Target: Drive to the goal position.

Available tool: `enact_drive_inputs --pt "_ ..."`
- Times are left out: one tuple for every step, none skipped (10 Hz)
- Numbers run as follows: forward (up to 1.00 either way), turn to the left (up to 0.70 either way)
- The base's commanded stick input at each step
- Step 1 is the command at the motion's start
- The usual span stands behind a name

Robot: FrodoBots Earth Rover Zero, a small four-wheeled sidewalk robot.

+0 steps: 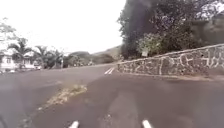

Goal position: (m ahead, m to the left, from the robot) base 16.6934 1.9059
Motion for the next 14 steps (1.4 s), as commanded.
enact_drive_inputs --pt "0.5 0.0" --pt "0.5 0.0" --pt "0.5 0.0" --pt "0.5 0.0" --pt "0.5 0.0" --pt "0.5 0.0" --pt "0.5 0.0" --pt "0.5 0.0" --pt "0.5 0.0" --pt "0.5 0.0" --pt "0.5 0.0" --pt "0.5 0.0" --pt "0.5 0.0" --pt "0.5 0.0"
